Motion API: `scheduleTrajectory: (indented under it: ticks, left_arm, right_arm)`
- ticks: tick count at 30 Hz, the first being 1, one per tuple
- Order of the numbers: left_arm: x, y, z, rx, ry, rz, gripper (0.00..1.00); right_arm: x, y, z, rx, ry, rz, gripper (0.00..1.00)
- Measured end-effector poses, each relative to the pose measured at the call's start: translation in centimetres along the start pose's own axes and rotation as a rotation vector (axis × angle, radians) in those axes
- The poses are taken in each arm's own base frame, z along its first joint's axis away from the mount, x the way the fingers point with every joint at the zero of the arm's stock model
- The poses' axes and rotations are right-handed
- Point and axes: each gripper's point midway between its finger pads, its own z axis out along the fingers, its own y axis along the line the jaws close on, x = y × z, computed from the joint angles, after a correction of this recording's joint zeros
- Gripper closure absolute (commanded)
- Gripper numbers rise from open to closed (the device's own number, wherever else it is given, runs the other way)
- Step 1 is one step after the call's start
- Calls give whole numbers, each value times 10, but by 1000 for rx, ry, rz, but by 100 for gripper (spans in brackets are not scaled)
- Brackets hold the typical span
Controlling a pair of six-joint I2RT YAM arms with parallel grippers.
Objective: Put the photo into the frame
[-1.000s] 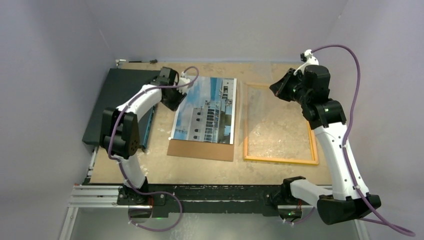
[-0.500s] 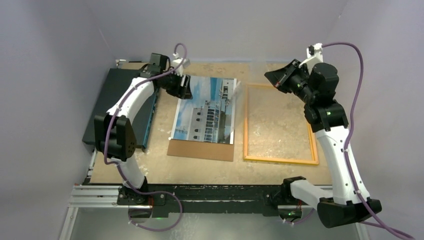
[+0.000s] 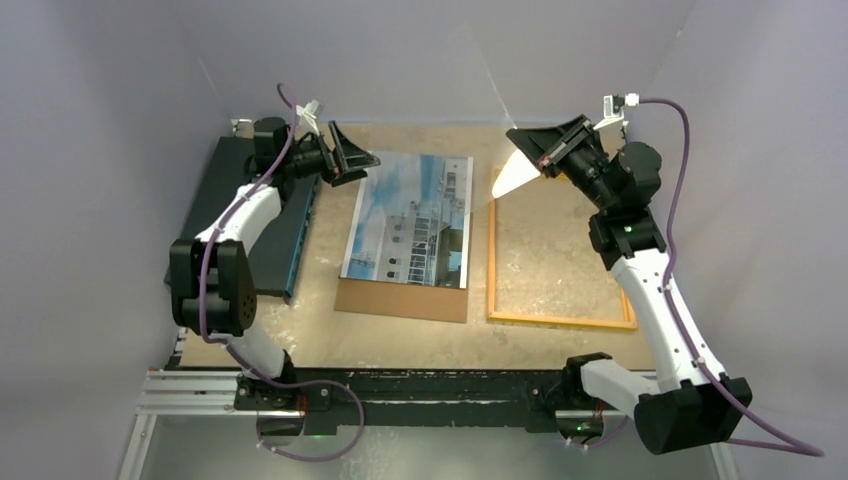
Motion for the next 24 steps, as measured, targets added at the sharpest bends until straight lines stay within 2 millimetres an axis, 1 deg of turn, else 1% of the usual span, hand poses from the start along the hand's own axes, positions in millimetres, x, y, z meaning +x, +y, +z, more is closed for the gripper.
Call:
scheduleTrajectory:
  ticks: [1,4,6,8,10,15,19,24]
  left_arm:
    - [-6,-11,0,31,-23,-7,3]
    - [-18,-33,-3,91,-75,6,3]
    - [-21,-46,-8,126,-103,15,3]
    - [-21,-53,-11,148,-116,10,3]
    - [-18,-54,-12,167,-125,-7,4]
    - [-5,-42,-11,167,-118,-76,4]
    - [-3,-41,-10,167,-117,-77,5]
    - [2,-42,-7,168,-105,-83,6]
  right_arm:
    - [0,2,1,-14,3,10,100]
    - [0,7,2,-61,-6,40,100]
    - [1,8,2,-85,-14,60,100]
    - [2,6,2,-97,-18,81,100]
    - [4,3,2,-108,-22,107,100]
    - [8,-1,2,-123,-20,157,100]
    - [5,5,2,-140,-21,161,100]
    - [1,17,2,-186,-28,157,100]
